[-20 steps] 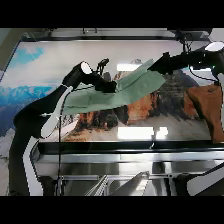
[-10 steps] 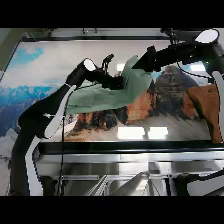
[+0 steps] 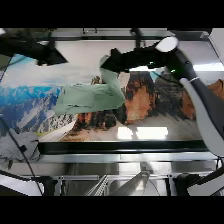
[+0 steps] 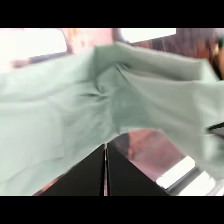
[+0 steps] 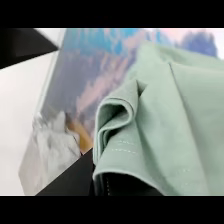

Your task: Fold the shirts.

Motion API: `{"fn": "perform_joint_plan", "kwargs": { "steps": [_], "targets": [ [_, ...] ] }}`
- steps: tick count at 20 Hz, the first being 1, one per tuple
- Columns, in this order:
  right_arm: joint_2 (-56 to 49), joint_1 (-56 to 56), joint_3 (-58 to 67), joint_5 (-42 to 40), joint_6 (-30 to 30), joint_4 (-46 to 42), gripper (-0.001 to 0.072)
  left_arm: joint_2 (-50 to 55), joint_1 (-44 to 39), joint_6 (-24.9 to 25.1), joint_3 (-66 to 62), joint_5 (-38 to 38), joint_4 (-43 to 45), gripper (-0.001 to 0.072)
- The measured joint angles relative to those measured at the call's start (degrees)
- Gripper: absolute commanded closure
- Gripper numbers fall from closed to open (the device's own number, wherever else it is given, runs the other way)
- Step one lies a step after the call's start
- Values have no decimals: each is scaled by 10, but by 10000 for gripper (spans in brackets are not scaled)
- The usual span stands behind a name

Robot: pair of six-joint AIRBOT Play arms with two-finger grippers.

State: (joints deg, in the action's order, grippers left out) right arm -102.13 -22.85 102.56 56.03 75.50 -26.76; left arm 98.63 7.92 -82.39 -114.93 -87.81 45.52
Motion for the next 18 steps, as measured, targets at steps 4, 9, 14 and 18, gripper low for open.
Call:
{"fn": "perform_joint_plan", "kwargs": {
  "steps": [4, 9, 14, 18],
  "targets": [
    [-90, -133, 4, -184, -93, 118, 666, -60, 96, -8, 3, -25, -3, 694],
    [-207, -243, 51, -282, -326, 357, 57, -80, 127, -10, 4, -43, -2, 694],
    [-207, -215, 69, -262, -439, 459, 700, -84, 101, -10, 4, -40, -1, 694],
    [-163, -114, 72, -168, -363, 357, 702, -85, 85, -7, 4, -40, -1, 694]
  ]
}}
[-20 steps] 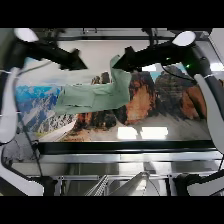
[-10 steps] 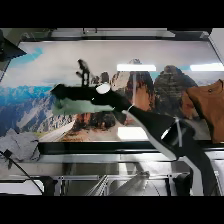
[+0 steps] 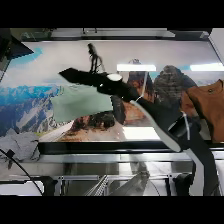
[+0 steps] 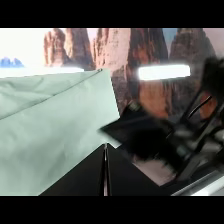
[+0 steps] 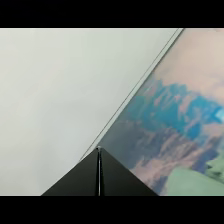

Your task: Fold the shirts.

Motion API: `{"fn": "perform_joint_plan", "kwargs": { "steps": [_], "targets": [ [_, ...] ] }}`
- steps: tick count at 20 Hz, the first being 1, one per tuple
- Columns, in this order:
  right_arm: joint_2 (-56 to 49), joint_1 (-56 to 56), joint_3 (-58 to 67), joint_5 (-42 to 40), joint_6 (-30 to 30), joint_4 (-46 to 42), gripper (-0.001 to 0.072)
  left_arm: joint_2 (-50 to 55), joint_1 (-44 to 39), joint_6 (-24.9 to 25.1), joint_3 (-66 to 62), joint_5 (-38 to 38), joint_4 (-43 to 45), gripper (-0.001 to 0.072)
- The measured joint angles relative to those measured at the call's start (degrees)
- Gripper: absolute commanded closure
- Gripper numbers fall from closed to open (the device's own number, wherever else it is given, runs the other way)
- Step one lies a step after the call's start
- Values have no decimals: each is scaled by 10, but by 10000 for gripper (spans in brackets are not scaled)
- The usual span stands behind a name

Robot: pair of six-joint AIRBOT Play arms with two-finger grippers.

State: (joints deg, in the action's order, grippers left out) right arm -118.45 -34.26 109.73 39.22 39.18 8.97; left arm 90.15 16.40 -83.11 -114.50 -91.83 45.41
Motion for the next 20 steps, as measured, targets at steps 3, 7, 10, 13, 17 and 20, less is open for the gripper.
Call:
{"fn": "perform_joint_plan", "kwargs": {
  "steps": [3, 7, 10, 13, 17, 20],
  "targets": [
    [31, 86, 1, 90, 129, -177, 686, 0, -3, 6, 0, -10, 1, 694],
    [37, 171, -1, 224, 255, -357, 18, 0, -11, 10, 0, -14, 1, 694],
    [11, 204, -1, 280, 308, -418, 18, 0, -18, 11, 0, -16, 0, 694],
    [-23, 206, -1, 302, 333, -443, 18, 0, -21, 12, 0, -16, 0, 694],
    [-65, 173, -1, 304, 347, -456, 18, 0, -21, 15, 0, -16, 0, 694],
    [-78, 139, 2, 281, 352, -449, 27, 0, -22, 17, 0, -17, 0, 694]
  ]
}}
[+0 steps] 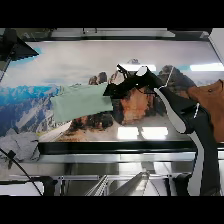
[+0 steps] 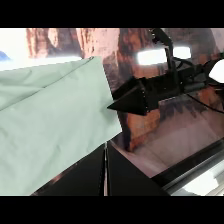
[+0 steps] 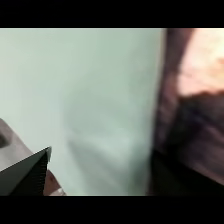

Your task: Fold the shirts.

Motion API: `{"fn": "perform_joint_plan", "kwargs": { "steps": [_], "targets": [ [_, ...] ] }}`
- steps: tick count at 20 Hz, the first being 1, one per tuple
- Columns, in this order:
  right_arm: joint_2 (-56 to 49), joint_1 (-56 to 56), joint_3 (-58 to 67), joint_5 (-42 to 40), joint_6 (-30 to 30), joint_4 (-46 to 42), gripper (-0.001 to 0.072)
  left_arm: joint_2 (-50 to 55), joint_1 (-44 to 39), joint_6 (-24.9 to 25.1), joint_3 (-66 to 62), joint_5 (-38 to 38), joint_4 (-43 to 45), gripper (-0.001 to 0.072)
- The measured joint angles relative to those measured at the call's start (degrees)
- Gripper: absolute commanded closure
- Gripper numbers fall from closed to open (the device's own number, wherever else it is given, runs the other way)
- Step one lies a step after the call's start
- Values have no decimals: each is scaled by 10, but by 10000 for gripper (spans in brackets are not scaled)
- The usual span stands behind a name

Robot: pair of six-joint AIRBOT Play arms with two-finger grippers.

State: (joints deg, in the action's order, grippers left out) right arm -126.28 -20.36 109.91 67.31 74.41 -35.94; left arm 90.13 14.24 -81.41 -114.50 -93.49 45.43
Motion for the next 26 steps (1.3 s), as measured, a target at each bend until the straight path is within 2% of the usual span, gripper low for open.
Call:
{"fn": "perform_joint_plan", "kwargs": {
  "steps": [2, 3, 4, 9, 14, 21, 26],
  "targets": [
    [-5, -22, 6, -17, 2, -12, 344, 0, 0, 2, 0, 0, 0, 694],
    [-8, -32, 11, -25, 6, -18, 473, 0, 0, 2, 0, 0, 0, 694],
    [-9, -40, 17, -31, 6, -22, 694, 0, 0, 2, 0, 0, 0, 694],
    [20, -58, 61, -53, 6, -25, 701, 0, 0, 5, 0, -8, 0, 694],
    [159, -10, 72, -17, 75, -172, 701, 0, -3, 9, 0, -19, 0, 694],
    [405, 156, 75, 78, 165, -282, 700, 0, -64, 10, 0, -37, 0, 694],
    [459, 303, 70, 125, 227, -344, 701, -5, -125, 16, 9, -44, 0, 694]
  ]
}}
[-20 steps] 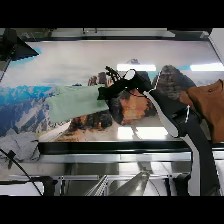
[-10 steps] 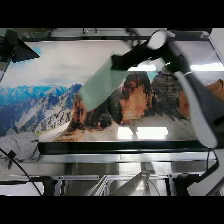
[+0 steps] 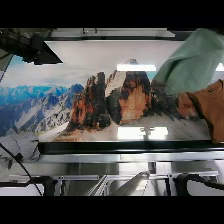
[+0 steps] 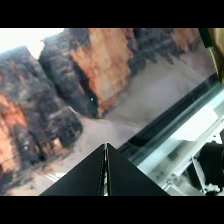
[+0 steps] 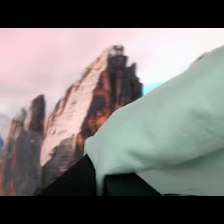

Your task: Fold the shirts.

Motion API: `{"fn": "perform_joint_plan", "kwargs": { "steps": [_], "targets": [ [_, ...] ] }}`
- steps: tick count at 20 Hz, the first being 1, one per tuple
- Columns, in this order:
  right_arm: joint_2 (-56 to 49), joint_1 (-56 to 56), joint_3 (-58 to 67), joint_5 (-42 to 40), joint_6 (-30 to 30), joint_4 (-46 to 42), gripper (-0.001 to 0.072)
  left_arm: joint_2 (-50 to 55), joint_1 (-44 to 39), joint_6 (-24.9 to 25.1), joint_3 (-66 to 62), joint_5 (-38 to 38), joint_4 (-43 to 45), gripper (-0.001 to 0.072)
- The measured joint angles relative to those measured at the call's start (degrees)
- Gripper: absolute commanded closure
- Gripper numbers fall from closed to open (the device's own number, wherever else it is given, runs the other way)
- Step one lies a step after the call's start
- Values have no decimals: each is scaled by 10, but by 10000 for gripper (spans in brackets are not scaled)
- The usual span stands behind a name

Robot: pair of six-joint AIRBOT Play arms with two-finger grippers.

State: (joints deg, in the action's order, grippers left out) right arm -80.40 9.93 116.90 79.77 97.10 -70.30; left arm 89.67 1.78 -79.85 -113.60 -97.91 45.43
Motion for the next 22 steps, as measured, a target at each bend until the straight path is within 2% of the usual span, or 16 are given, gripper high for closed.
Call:
{"fn": "perform_joint_plan", "kwargs": {
  "steps": [4, 9, 12, 14, 16, 22],
  "targets": [
    [-40, 106, -5, -28, 23, -7, 701, -51, -16, 24, 118, 13, 0, 693],
    [-100, 169, 5, -172, -79, 127, 701, -152, 31, 41, 351, 61, 1, 693],
    [-107, 201, 10, -225, -115, 178, 701, -204, 83, 45, 455, 96, -2, 686],
    [-108, 226, 11, -212, -119, 189, 701, -231, 116, 47, 501, 110, -4, 686],
    [-109, 254, 12, -174, -98, 183, 702, -254, 143, 47, 533, 119, -6, 686],
    [-91, 313, -42, -29, -36, 91, 702, -318, 179, 49, 576, 127, -7, 686]
  ]
}}
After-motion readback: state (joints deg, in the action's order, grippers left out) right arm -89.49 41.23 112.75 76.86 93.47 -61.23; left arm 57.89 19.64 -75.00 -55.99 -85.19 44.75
